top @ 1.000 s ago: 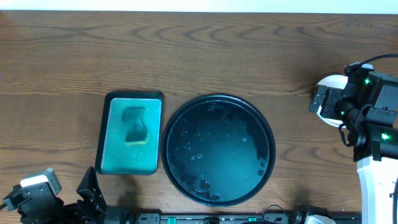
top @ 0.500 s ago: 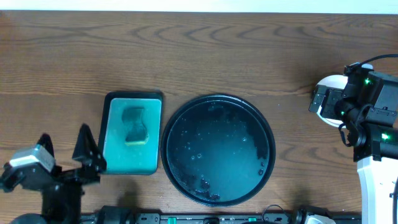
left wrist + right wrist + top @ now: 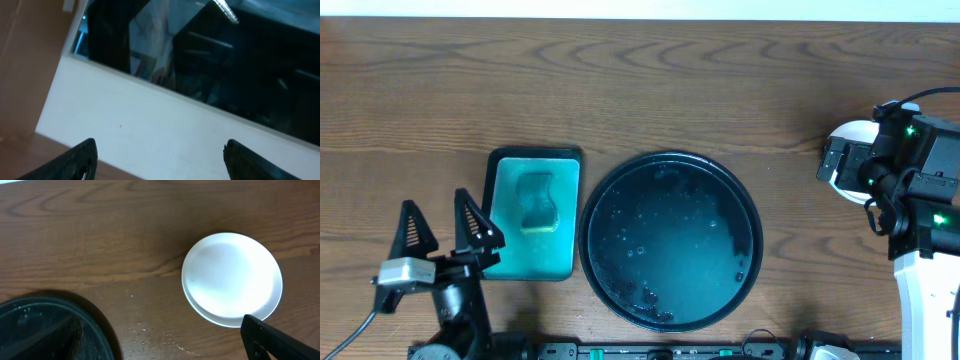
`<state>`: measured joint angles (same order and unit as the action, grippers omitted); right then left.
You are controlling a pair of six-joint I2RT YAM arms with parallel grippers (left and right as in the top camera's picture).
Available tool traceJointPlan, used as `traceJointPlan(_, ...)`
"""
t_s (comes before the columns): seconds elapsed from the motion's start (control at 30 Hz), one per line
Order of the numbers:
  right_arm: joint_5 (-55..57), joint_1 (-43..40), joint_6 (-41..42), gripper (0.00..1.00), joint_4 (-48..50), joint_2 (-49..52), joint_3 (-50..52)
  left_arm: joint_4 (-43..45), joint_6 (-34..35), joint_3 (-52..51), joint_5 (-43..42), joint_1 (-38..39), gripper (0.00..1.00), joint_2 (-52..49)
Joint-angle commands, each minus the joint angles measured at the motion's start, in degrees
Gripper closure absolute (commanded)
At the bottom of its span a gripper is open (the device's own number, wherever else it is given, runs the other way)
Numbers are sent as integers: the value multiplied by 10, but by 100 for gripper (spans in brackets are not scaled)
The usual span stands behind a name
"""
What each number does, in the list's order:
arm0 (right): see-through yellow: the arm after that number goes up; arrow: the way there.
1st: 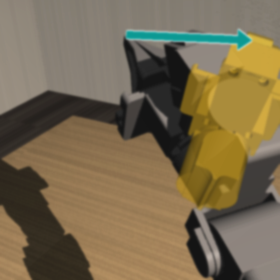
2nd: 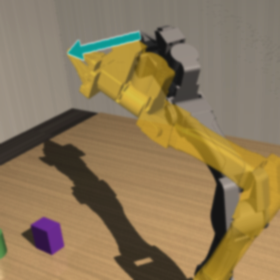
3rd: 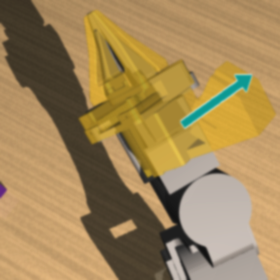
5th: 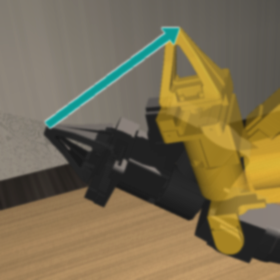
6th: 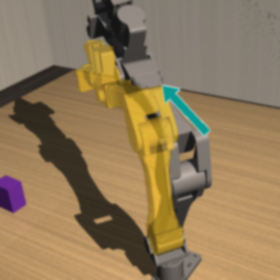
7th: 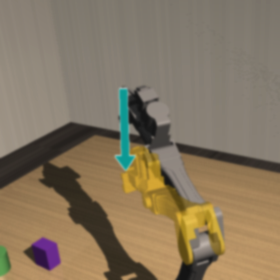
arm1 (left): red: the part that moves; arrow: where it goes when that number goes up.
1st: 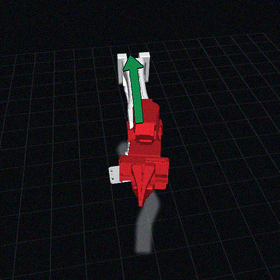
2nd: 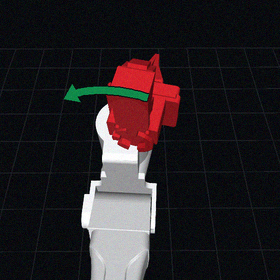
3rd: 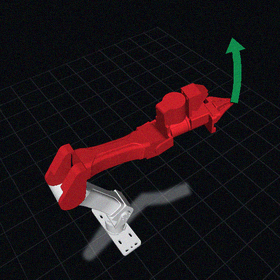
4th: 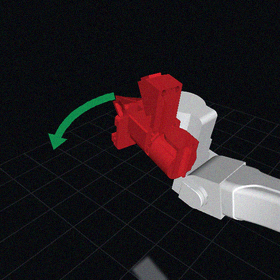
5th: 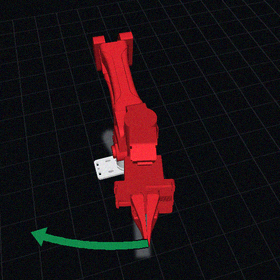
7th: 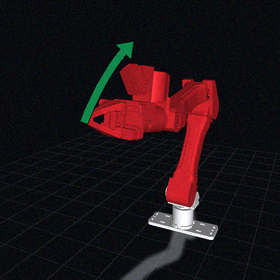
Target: Clean dirty plates on tray and stack at the side
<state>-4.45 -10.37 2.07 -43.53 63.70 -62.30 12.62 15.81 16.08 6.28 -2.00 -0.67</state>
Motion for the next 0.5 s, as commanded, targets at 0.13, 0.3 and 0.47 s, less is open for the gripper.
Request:
traceJointPlan(0.13,1,6,-9,1,0,1,-5,126,30,-123,-7,-9,19,6)
traceJointPlan(0.3,1,6,-9,1,0,1,-5,133,46,-158,-7,-9,19,6)
traceJointPlan(0.47,1,6,-9,1,0,1,-5,51,56,-158,-5,-8,19,6)
